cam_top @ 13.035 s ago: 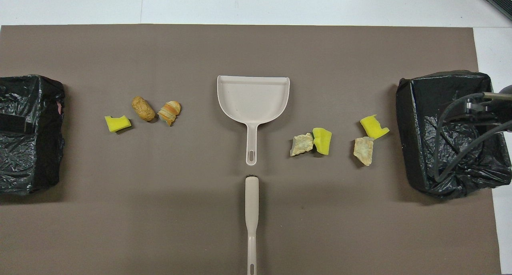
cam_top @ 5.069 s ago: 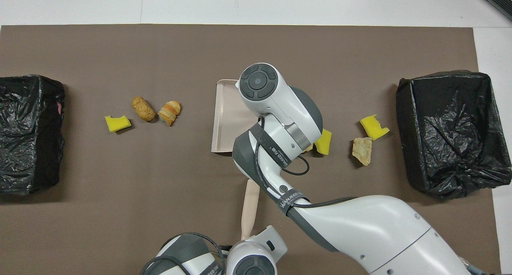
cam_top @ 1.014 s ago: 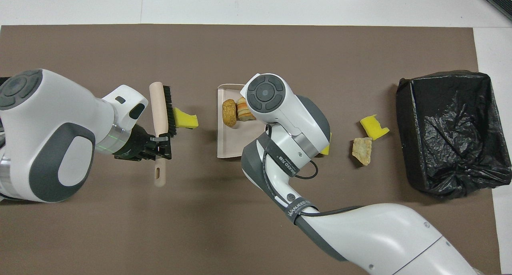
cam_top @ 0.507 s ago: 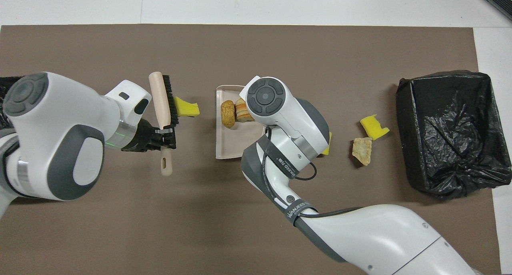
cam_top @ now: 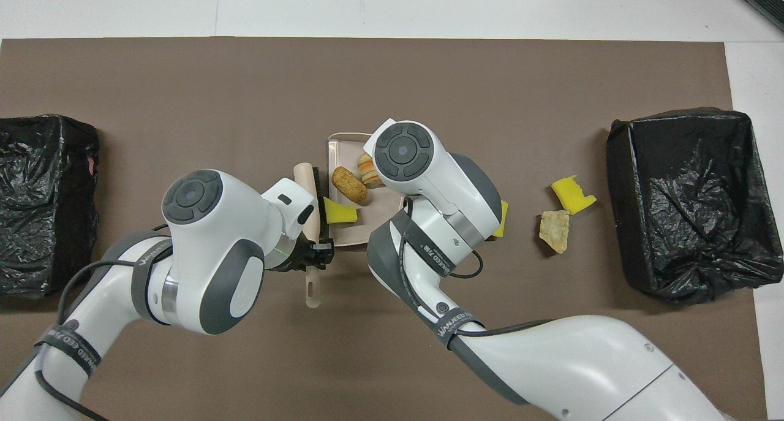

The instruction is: Sweep and dump trash in bin

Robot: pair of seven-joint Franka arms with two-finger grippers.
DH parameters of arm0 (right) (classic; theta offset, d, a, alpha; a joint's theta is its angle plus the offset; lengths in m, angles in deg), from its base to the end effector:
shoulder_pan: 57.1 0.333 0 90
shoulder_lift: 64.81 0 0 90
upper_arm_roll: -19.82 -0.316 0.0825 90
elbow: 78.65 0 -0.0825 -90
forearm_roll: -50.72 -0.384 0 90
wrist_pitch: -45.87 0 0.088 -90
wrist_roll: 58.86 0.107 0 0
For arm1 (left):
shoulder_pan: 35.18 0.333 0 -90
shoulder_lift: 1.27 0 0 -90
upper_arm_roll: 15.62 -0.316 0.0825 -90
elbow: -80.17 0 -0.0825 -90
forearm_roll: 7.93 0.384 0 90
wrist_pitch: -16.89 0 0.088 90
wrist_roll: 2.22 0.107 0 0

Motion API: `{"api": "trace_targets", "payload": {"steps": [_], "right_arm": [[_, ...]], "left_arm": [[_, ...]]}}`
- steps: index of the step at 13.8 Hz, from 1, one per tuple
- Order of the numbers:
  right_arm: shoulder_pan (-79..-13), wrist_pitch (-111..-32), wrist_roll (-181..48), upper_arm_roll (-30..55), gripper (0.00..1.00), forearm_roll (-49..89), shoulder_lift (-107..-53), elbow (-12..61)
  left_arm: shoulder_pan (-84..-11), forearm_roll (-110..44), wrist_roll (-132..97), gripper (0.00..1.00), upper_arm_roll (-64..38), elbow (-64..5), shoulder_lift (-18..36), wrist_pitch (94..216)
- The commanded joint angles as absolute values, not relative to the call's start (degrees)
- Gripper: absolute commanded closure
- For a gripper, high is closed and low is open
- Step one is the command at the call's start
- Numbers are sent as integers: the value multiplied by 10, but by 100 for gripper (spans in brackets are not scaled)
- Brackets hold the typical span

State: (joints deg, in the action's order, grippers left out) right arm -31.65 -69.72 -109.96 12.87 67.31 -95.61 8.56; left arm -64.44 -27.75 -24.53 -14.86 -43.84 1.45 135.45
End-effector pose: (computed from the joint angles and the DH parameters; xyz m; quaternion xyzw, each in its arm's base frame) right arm 0.6022 0.3473 0.3474 0.7032 0.7040 -0.0338 0.0938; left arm 0.4486 -0.2795 0.3653 0.9865 0.0266 -0.1270 0.0994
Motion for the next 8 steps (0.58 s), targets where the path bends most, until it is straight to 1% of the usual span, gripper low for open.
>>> {"api": "trace_targets", "payload": {"steps": [1, 8], "right_arm": [[-321, -714, -1094, 125, 100, 664, -939, 108], [-321, -713, -1094, 125, 100, 663, -938, 108]], "left_arm": [[-656, -284, -240, 100, -159, -467, -22, 1303], [-657, -277, -242, 100, -157, -459, -39, 1169]]}}
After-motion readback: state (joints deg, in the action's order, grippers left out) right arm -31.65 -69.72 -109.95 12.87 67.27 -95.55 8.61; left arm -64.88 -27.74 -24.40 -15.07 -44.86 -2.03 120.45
